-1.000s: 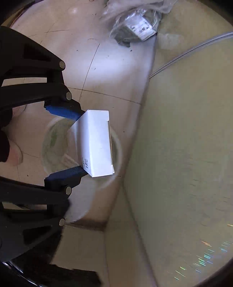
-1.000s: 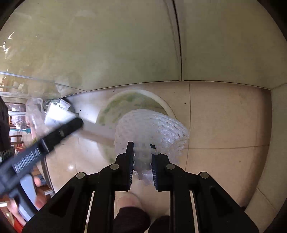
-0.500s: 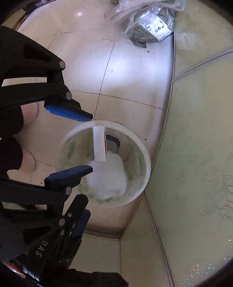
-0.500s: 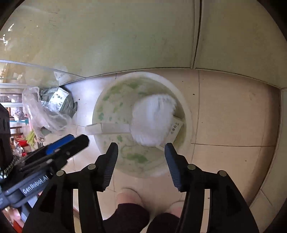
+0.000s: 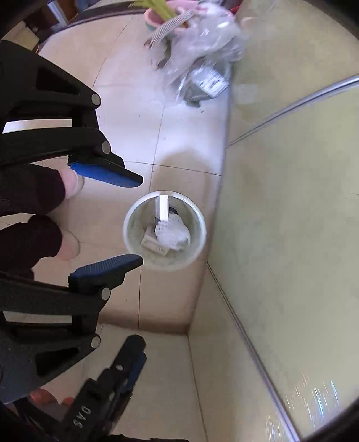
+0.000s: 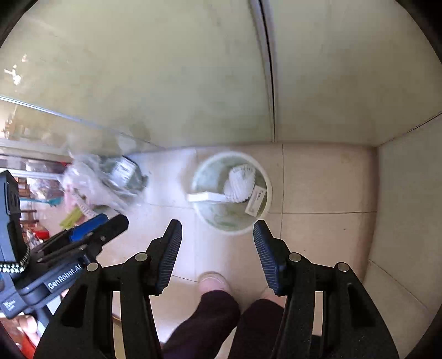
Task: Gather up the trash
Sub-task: 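Raise both tools back up to the counter items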
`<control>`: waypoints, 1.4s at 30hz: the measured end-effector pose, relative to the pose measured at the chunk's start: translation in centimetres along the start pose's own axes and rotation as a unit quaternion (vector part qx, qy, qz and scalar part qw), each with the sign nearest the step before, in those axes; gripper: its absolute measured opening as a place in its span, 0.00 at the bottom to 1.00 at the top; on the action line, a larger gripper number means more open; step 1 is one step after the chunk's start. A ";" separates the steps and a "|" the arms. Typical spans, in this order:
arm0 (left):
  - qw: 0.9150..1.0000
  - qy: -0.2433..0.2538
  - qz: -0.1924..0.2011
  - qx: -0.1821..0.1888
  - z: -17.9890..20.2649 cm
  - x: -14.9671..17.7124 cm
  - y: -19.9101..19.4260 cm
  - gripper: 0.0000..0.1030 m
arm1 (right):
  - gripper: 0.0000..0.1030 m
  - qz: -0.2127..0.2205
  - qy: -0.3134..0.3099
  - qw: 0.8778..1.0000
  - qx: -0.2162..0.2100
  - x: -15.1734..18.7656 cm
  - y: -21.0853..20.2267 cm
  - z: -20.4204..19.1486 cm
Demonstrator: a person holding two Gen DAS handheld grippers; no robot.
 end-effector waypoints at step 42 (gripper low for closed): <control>0.935 0.091 0.341 0.035 13.2 -30.3 -50.3 0.54 | 0.49 0.349 -0.063 0.935 0.009 -24.1 -46.2 -14.8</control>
Point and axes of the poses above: each gripper's, at about its wrist camera, not at the fingertips, and y roughly the way its jaws point, z to its right, x to its underside, the point moved 8 cm from there along y, roughly the way its jaws point, and after that the axes turned 11 degrees about z, right-handed, at the moved point
